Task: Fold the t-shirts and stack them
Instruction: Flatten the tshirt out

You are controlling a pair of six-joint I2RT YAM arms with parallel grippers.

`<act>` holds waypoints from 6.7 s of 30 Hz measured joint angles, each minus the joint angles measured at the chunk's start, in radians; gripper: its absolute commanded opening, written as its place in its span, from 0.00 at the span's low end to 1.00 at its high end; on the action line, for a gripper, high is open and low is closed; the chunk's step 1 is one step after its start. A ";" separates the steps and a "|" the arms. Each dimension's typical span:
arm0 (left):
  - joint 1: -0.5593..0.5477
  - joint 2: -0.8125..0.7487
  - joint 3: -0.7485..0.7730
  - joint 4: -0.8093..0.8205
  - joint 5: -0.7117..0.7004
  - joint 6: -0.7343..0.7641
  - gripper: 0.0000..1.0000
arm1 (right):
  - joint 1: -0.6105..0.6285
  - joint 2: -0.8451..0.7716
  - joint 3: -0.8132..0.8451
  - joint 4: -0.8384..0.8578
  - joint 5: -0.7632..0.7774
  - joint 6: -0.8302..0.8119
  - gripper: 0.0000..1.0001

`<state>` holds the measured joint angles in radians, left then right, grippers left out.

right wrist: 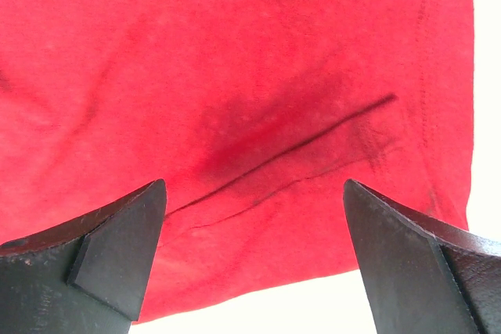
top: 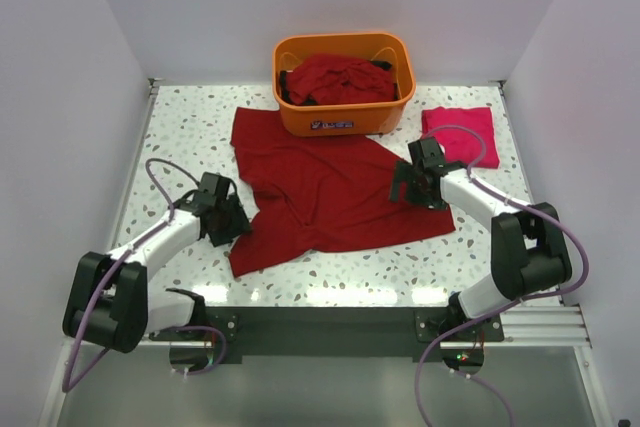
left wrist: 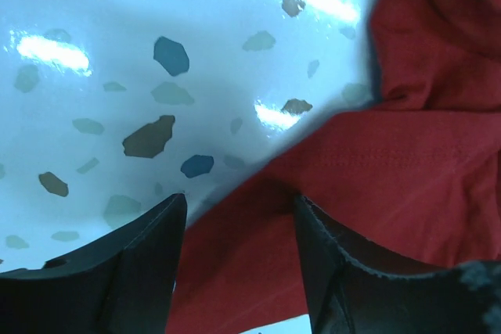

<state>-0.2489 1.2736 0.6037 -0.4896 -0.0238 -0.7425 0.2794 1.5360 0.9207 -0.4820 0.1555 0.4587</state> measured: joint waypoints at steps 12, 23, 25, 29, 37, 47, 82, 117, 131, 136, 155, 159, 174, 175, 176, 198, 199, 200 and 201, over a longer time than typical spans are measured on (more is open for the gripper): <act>0.000 -0.103 -0.089 -0.016 0.042 -0.040 0.00 | 0.000 0.000 0.000 -0.033 0.045 -0.004 0.99; -0.032 -0.262 0.110 -0.246 -0.091 -0.028 0.00 | -0.007 0.013 0.000 -0.042 0.094 -0.004 0.99; -0.064 -0.278 0.147 -0.271 -0.096 -0.025 0.00 | -0.007 0.029 0.000 -0.042 0.098 -0.004 0.99; -0.171 -0.304 0.214 -0.311 -0.116 -0.025 0.00 | -0.010 0.057 0.000 -0.045 0.111 -0.004 0.99; -0.243 -0.327 0.269 -0.327 -0.114 -0.020 0.00 | -0.013 0.027 0.000 -0.072 0.118 0.002 0.99; -0.243 -0.344 0.252 -0.326 -0.107 0.002 0.00 | -0.303 -0.227 -0.106 -0.100 0.019 0.031 0.97; -0.244 -0.451 0.716 -0.440 -0.209 0.063 0.00 | -0.319 -0.529 0.272 -0.361 0.007 0.009 0.00; 0.024 0.257 0.890 -0.134 -0.260 0.192 1.00 | -0.318 -0.281 0.264 -0.312 -0.069 -0.019 0.44; 0.069 0.086 0.526 -0.022 -0.153 0.161 1.00 | -0.298 -0.277 0.137 -0.185 -0.125 -0.048 0.99; 0.067 -0.047 0.317 -0.021 -0.082 0.150 1.00 | -0.124 -0.299 0.029 -0.183 -0.121 -0.048 0.99; 0.046 0.266 0.212 0.175 0.118 0.105 1.00 | -0.088 0.175 0.101 -0.057 -0.067 -0.025 0.99; 0.052 0.383 0.328 0.198 0.117 0.108 1.00 | -0.168 0.248 0.192 -0.014 -0.072 -0.026 0.98; 0.063 0.322 0.430 0.087 0.058 0.154 1.00 | -0.199 0.057 0.179 0.013 -0.080 -0.084 0.99; 0.060 0.263 0.393 0.072 0.054 0.152 1.00 | -0.195 0.010 0.140 0.011 -0.079 -0.081 0.99; 0.055 0.204 0.347 0.067 0.047 0.149 1.00 | -0.189 -0.034 0.102 0.006 -0.076 -0.078 0.99; 0.001 0.294 0.255 0.096 0.038 0.100 1.00 | -0.061 0.187 0.106 -0.054 0.003 -0.016 0.99; 0.004 0.315 0.275 0.099 0.041 0.105 1.00 | -0.069 0.201 0.124 -0.051 0.007 -0.017 0.99; 0.006 0.334 0.296 0.104 0.044 0.110 1.00 | -0.077 0.219 0.145 -0.043 0.011 -0.019 0.99; 0.006 0.350 0.314 0.107 0.047 0.116 1.00 | -0.084 0.233 0.163 -0.038 0.014 -0.023 0.99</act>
<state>-0.2428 1.6238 0.9176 -0.3824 0.0227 -0.6262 0.1951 1.7691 1.0836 -0.5198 0.1699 0.4358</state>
